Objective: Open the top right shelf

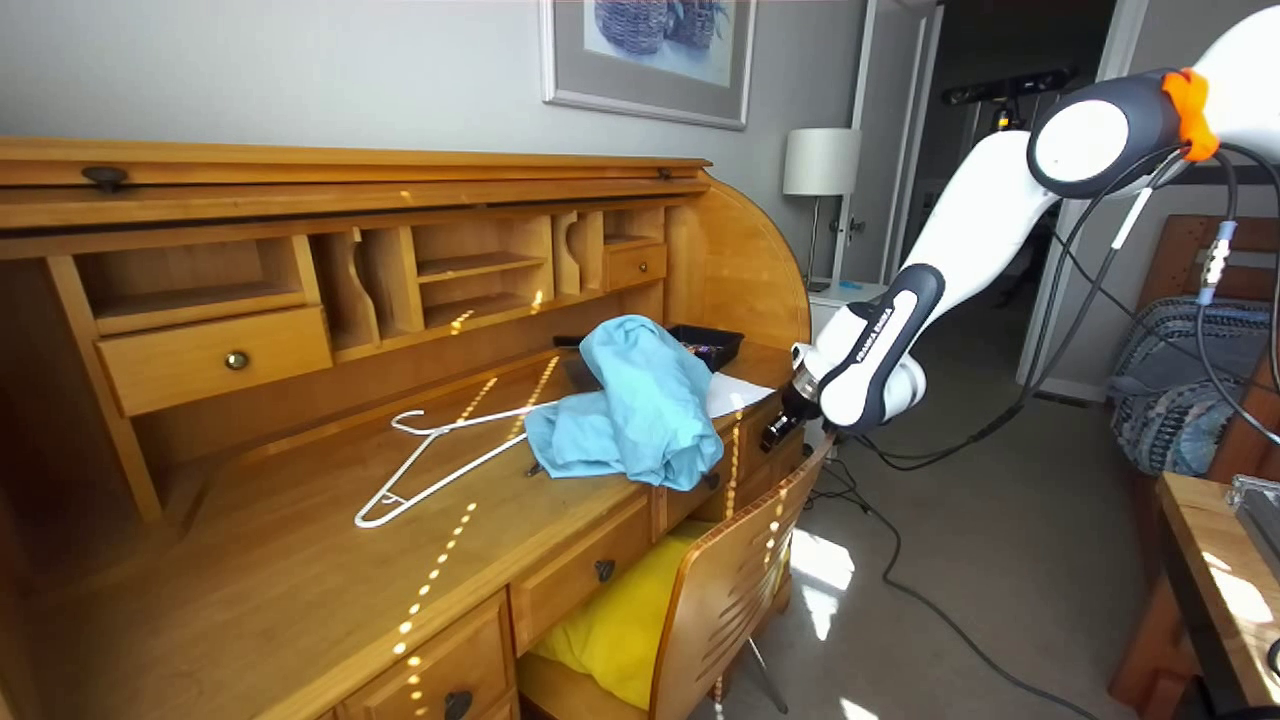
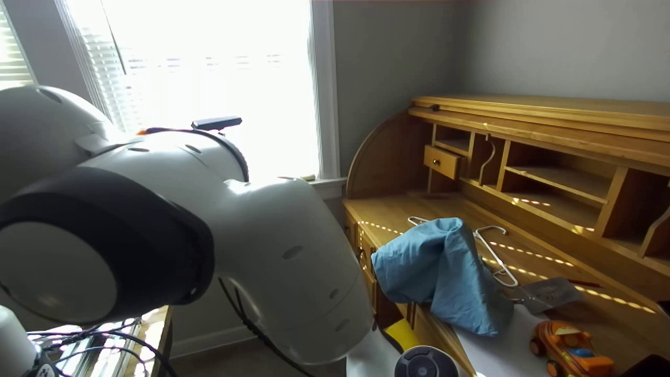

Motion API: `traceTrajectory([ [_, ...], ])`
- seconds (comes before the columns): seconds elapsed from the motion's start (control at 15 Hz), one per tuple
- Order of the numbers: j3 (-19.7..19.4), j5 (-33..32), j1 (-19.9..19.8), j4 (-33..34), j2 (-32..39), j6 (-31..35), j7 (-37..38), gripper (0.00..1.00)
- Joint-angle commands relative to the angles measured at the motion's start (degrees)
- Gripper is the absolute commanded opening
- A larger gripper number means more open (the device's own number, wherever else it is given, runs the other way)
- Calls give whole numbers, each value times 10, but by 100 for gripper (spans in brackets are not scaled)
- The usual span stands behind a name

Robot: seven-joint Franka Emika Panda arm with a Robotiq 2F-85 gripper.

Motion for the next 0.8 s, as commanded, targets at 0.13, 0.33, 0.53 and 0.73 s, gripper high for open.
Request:
traceTrajectory([
  [0.13, -48, -2, 46, -51, -15, -52, 9, 10],
  [0.33, -58, -7, 58, -59, -20, -68, 7, 10],
  [0.53, -37, -16, 41, -69, -30, -79, -4, 10],
  [0.73, -48, -11, 47, -80, -37, -91, 1, 10],
])
